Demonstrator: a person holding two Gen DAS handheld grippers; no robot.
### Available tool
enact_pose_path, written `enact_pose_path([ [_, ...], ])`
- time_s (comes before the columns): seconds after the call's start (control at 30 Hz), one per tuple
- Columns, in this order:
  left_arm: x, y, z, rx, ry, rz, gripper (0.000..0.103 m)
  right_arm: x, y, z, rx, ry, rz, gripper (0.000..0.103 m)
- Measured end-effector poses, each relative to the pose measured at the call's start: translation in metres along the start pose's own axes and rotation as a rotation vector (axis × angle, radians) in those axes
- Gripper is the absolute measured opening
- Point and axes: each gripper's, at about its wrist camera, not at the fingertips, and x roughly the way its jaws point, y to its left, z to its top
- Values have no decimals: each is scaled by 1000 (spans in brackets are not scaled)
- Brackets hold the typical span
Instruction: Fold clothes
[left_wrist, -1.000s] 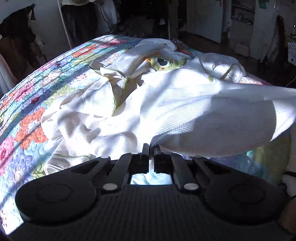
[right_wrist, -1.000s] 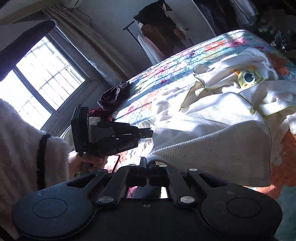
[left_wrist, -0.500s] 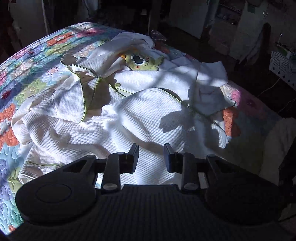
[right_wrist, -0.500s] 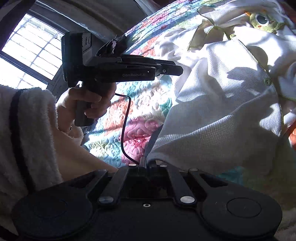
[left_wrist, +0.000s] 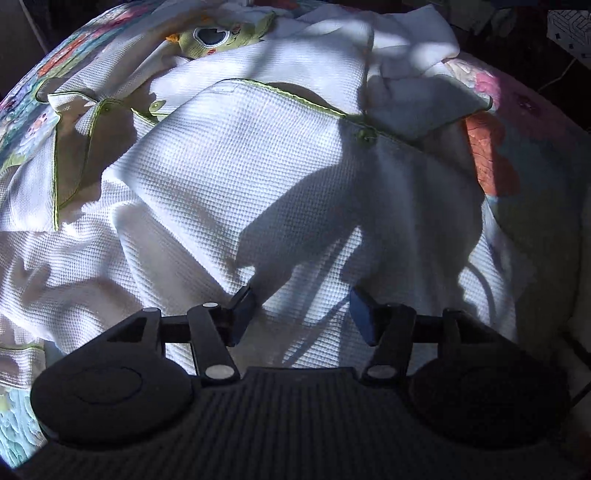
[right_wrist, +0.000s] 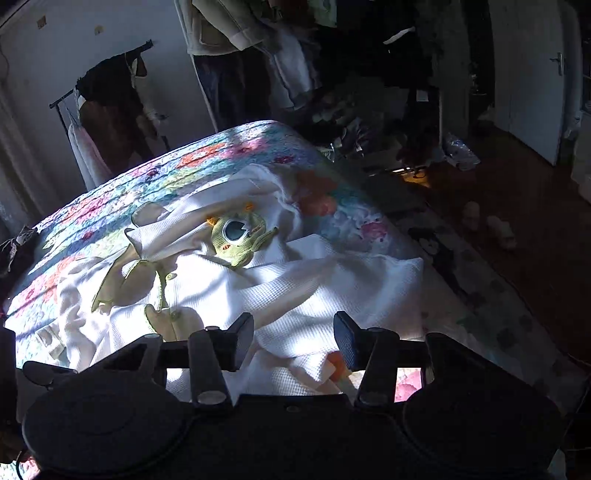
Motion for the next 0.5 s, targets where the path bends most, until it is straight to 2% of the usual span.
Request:
enact_pose_path([
  [0.13, -2, 13, 2, -52, -8, -20, 59, 34, -34, 6, -9, -27, -79, 61],
  [0.3, -2, 26, -4, -88, 3, -1, 59, 69, -50, -2, -72, -87, -194, 63],
  [0.4, -4, 35, -8, -114, 4, -7, 59, 90, -60, -6, -115, -93, -158, 68],
  [0.5, -6, 40, -11, -138, 2, -6, 59, 119, -82, -9, -35, -30, -112, 67],
])
